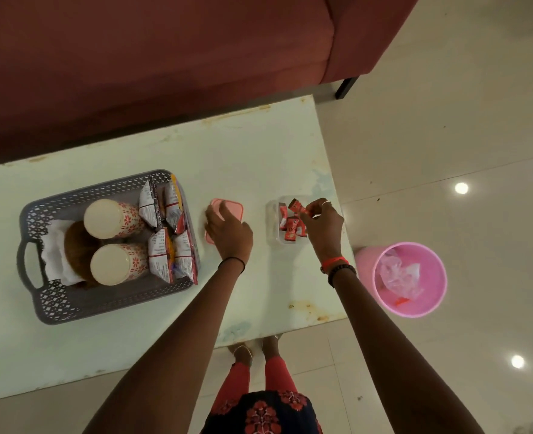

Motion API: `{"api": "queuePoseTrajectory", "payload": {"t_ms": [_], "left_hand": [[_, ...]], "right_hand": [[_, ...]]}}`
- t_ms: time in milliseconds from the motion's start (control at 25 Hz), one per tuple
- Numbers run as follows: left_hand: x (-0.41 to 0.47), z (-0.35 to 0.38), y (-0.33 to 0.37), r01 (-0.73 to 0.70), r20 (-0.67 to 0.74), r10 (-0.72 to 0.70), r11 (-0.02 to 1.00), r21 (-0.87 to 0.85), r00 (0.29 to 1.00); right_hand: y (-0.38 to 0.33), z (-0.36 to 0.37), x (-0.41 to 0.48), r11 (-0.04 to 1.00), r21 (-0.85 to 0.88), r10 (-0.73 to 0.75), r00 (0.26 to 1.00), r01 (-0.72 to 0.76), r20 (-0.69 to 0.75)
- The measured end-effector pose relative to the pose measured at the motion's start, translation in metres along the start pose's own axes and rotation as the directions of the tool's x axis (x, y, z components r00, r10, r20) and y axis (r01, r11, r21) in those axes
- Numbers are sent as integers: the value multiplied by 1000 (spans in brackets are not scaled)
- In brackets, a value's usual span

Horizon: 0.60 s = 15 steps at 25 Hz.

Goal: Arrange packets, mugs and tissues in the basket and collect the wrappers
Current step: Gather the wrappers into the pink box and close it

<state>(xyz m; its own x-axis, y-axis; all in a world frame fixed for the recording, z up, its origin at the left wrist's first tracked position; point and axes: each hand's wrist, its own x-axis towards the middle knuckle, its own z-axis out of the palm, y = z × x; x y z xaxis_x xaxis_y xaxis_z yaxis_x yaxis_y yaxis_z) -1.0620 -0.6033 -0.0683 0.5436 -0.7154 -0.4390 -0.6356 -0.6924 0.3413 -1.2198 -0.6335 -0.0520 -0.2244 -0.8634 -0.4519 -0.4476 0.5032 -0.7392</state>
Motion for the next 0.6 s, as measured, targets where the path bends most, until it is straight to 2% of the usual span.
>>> {"api": "queuePoseTrajectory", "payload": {"t_ms": [80,200,440,520,600], "left_hand": [[7,2,-12,50,88,-61,992,116,994],[11,6,-24,87,173,-119,980,181,978],[16,4,-20,-12,114,-7,987,162,993],[17,1,-13,52,126,-56,998,38,990],[17,-7,-4,203,166,-165,946,-252,972]], "right_hand": [[2,1,-3,998,51,25,999,-27,44],[6,-3,-9,997,75,0,1000,-1,8],[17,-17,-18,997,83,15,999,-11,-42],[17,-20,-21,994,103,36,998,-30,-50],[13,-21,-23,986,158,51,998,-44,-42]]}}
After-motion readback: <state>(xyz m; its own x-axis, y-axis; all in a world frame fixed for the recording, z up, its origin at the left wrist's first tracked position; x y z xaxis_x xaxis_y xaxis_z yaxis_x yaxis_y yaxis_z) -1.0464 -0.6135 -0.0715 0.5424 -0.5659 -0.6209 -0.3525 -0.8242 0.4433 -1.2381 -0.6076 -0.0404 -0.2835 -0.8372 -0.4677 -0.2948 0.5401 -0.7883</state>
